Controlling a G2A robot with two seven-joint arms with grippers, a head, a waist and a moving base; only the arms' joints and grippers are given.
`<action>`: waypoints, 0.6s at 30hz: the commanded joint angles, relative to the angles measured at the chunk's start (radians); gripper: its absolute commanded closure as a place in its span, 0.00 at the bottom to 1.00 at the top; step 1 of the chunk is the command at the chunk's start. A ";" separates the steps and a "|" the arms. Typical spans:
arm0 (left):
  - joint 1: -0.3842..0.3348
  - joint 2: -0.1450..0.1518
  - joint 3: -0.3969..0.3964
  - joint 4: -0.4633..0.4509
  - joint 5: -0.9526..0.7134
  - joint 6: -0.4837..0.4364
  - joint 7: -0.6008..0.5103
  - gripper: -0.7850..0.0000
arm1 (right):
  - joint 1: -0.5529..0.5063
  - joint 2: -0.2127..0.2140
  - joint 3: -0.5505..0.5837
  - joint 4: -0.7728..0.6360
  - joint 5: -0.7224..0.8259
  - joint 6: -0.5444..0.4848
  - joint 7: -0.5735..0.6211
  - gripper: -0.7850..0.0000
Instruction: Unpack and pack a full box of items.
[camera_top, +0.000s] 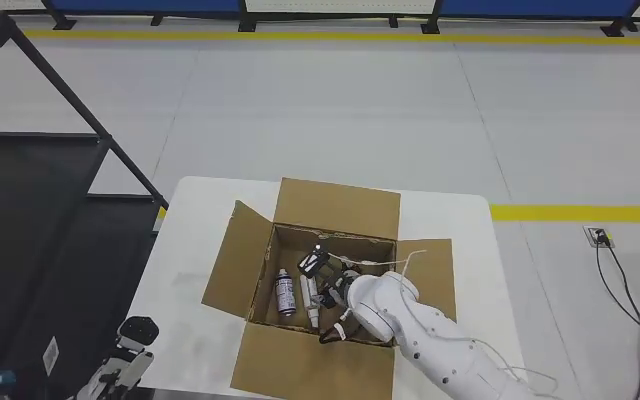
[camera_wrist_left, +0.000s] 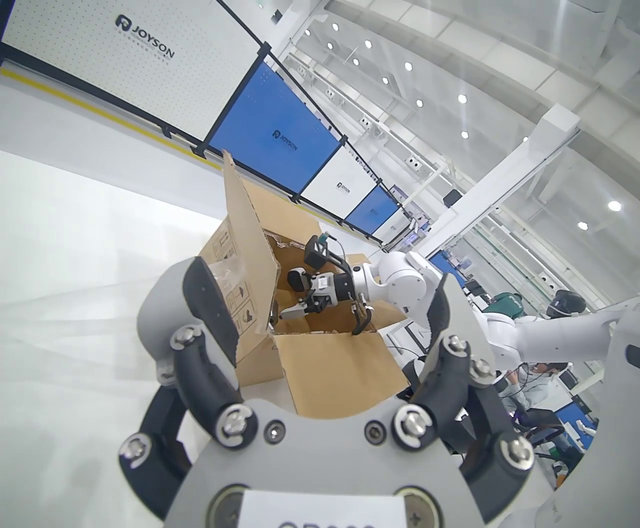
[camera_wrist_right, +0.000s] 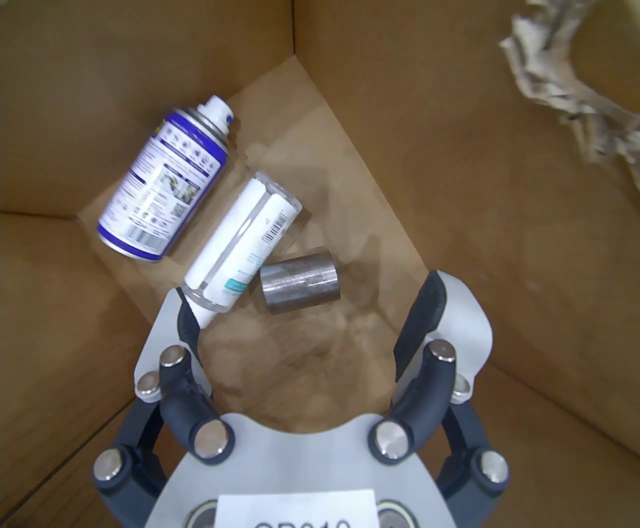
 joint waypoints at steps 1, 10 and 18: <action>0.004 0.001 -0.006 0.004 -0.015 0.002 0.000 0.00 | 0.018 -0.011 -0.009 0.033 0.000 0.002 0.010 0.00; 0.010 0.006 -0.024 0.012 -0.045 0.019 0.001 0.00 | 0.085 -0.062 -0.050 0.169 0.013 -0.051 0.060 0.00; 0.012 0.006 -0.020 0.003 -0.033 0.024 0.007 0.00 | 0.121 -0.102 -0.068 0.264 0.027 -0.071 0.064 0.57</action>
